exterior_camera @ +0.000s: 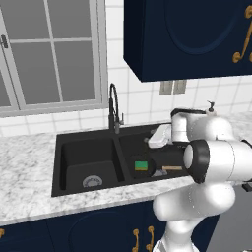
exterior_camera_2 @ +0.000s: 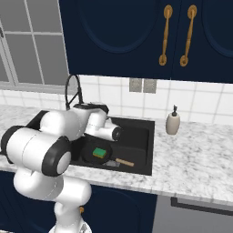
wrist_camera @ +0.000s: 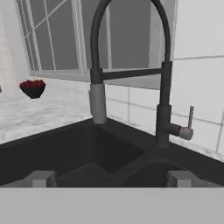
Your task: Pick the pan and sponge and place them into the sink. Then turn on the water.
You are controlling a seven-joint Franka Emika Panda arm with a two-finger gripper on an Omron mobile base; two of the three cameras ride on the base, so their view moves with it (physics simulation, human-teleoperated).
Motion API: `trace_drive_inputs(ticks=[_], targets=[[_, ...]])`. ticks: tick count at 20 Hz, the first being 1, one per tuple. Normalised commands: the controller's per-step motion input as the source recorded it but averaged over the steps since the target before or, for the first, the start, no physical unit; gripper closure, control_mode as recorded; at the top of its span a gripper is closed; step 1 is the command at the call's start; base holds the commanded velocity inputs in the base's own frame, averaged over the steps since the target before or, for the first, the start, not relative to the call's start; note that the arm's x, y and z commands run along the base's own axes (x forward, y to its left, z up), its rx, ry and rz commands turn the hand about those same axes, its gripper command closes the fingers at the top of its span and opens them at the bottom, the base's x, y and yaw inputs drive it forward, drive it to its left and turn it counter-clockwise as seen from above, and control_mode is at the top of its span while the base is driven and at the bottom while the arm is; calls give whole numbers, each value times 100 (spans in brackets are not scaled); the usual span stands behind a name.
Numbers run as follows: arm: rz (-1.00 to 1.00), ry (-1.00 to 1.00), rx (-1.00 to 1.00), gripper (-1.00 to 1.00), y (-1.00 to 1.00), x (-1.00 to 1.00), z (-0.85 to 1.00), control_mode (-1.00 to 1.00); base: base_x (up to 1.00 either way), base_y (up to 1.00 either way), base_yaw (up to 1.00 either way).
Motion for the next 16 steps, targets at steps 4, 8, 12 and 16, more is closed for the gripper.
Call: trace_drive_inputs(ticks=[4, 8, 12, 16], targets=[[-8, 0, 12, -100, 10, 7, 22, -100, 0, 0, 0], [-8, -1, 9, -100, 20, 15, 20, -100, 0, 0, 0], [-5, -2, 1, -100, 22, 28, 3, -100, 0, 0, 0], [-4, -2, 0, -100, 7, 36, 1, -100, 0, 0, 0]])
